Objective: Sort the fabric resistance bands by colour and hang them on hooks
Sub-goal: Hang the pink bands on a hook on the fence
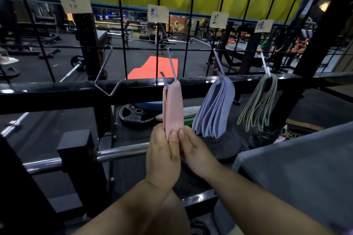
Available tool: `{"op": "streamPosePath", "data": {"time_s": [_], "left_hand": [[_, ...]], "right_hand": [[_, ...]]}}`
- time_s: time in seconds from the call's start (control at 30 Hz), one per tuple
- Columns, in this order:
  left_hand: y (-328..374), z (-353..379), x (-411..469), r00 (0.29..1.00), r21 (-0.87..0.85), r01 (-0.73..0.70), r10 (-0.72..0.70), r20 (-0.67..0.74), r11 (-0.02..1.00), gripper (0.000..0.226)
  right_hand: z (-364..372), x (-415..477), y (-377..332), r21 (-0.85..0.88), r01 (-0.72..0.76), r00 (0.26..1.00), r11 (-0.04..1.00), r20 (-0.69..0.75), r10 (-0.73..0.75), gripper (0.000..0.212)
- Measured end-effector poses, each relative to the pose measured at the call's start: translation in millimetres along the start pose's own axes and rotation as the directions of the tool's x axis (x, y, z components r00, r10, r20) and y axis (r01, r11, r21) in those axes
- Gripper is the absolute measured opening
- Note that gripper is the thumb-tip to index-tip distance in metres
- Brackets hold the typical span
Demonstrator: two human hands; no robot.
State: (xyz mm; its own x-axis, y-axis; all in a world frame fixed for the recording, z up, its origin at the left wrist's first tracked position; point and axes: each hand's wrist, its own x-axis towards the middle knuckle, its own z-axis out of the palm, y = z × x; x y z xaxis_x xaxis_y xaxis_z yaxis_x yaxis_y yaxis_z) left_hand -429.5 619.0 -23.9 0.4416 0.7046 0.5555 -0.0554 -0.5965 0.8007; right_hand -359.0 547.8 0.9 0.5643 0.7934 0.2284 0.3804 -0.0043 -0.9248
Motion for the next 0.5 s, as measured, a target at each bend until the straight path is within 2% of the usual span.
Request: {"op": "streamPosePath", "data": {"time_s": [0.07,0.2,0.5], "left_hand": [[-1.0,0.2,-1.0,1.000,0.001,0.009,-0.009,-0.002,1.000,0.023],[-1.5,0.8,-3.7,0.999,-0.021,0.032,-0.032,-0.004,0.999,0.044],[-0.3,-1.8,-9.5,0.992,-0.067,0.121,-0.118,0.048,0.990,0.027]], "right_hand": [[0.4,-1.6,2.5,-0.023,0.005,1.000,1.000,0.001,-0.004,0.030],[1.3,-3.0,5.5,-0.046,-0.004,1.000,0.999,-0.011,0.004,0.031],[-0.9,-4.8,5.9,-0.071,0.003,0.999,0.997,-0.035,-0.005,0.025]]}}
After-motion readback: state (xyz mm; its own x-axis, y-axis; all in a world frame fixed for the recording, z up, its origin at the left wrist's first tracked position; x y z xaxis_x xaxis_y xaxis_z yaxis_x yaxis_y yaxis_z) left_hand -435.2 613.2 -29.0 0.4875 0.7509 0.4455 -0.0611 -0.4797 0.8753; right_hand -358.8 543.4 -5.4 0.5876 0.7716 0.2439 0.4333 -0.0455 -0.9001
